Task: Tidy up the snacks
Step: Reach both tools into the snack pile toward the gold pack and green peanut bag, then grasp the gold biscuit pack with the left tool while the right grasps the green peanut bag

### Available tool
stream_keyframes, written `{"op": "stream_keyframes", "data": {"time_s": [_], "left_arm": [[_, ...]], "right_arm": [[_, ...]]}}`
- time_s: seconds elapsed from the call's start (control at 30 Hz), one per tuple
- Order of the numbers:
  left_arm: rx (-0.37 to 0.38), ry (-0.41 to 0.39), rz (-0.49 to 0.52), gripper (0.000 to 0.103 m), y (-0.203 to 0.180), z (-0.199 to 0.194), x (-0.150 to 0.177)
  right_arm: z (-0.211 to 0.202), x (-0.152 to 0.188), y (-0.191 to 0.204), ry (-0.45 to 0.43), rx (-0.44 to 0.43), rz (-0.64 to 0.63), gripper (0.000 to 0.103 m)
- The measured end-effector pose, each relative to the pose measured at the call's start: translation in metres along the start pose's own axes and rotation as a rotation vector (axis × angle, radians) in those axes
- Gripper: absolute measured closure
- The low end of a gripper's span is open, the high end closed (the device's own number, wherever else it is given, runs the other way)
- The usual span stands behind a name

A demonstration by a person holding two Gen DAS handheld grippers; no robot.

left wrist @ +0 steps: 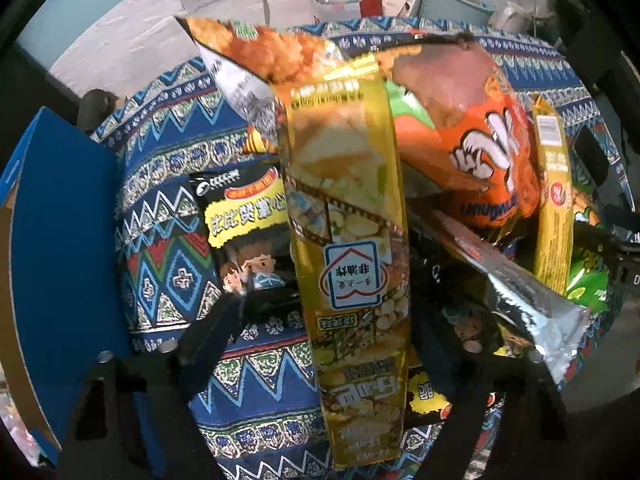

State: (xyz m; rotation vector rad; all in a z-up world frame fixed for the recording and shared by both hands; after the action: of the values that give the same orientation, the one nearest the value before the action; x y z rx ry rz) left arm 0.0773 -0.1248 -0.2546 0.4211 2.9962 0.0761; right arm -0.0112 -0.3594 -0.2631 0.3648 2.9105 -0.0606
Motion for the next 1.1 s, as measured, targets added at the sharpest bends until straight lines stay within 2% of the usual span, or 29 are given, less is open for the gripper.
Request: {"op": "stream_keyframes", "data": {"time_s": [0.07, 0.1, 0.17, 0.2, 0.23, 0.3, 0.33, 0.37, 0.4, 0.5, 0.73, 0.9, 1.0, 1.1], "left_arm": [[0.007, -0.009, -0.003, 0.026, 0.002, 0.002, -0.002], [0.019, -0.015, -0.004, 0.032, 0.003, 0.002, -0.003], [0.041, -0.024, 0.000, 0.049, 0.004, 0.001, -0.005], [0.044, -0.026, 0.004, 0.063, 0.005, 0.001, -0.004], [0.047, -0.026, 0.010, 0.068, 0.005, 0.002, -0.004], [0.057, -0.028, 0.017, 0.070, 0.004, -0.001, -0.004], [0.060, -0.030, 0.020, 0.070, 0.005, -0.001, -0.004], [0.058, -0.029, 0.025, 0.071, 0.005, -0.001, -0.004], [0.059, -0.029, 0.028, 0.072, 0.006, -0.001, -0.004], [0.062, -0.036, 0.033, 0.072, 0.011, -0.005, -0.004], [0.041, -0.086, 0.060, 0.072, 0.019, -0.037, 0.022], [0.038, -0.126, 0.068, 0.072, 0.021, -0.056, 0.029], [0.028, -0.153, 0.066, 0.072, 0.028, -0.068, 0.031], [0.017, -0.181, 0.069, 0.072, 0.033, -0.081, 0.032]], "right_arm": [[0.006, 0.001, 0.003, 0.009, 0.018, -0.022, 0.013], [0.009, 0.003, 0.006, 0.019, 0.034, -0.038, 0.014], [0.012, 0.004, 0.008, 0.028, 0.058, -0.062, 0.017], [0.012, 0.005, 0.008, 0.029, 0.064, -0.068, 0.022], [0.013, 0.006, 0.009, 0.033, 0.071, -0.079, 0.027], [0.022, 0.011, 0.012, 0.060, 0.088, -0.107, 0.045], [0.029, 0.013, 0.014, 0.078, 0.092, -0.127, 0.050], [0.029, 0.013, 0.016, 0.057, 0.097, -0.143, 0.053], [0.029, 0.013, 0.016, 0.057, 0.117, -0.157, 0.060], [0.021, 0.012, 0.011, 0.053, 0.123, -0.138, 0.071], [-0.006, 0.009, -0.001, 0.007, 0.145, -0.106, 0.074], [-0.043, 0.014, -0.003, -0.060, 0.160, -0.092, 0.074], [-0.062, 0.017, -0.001, -0.116, 0.141, -0.080, 0.074], [-0.079, 0.006, 0.005, -0.177, 0.107, -0.082, 0.074]]}}
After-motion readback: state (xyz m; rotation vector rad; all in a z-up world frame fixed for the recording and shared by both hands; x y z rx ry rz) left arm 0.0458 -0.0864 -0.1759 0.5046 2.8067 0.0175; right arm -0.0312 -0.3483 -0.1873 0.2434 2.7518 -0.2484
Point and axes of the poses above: each gripper's, at about its wrist camera, not at the fingertips, and z roughly the way its jaws point, y to its left, x to its underside, the point moved 5 cm from there along z, roughly the way its jaws point, and after that the axes turned 4 degrees about y, right-handed, at the moved point
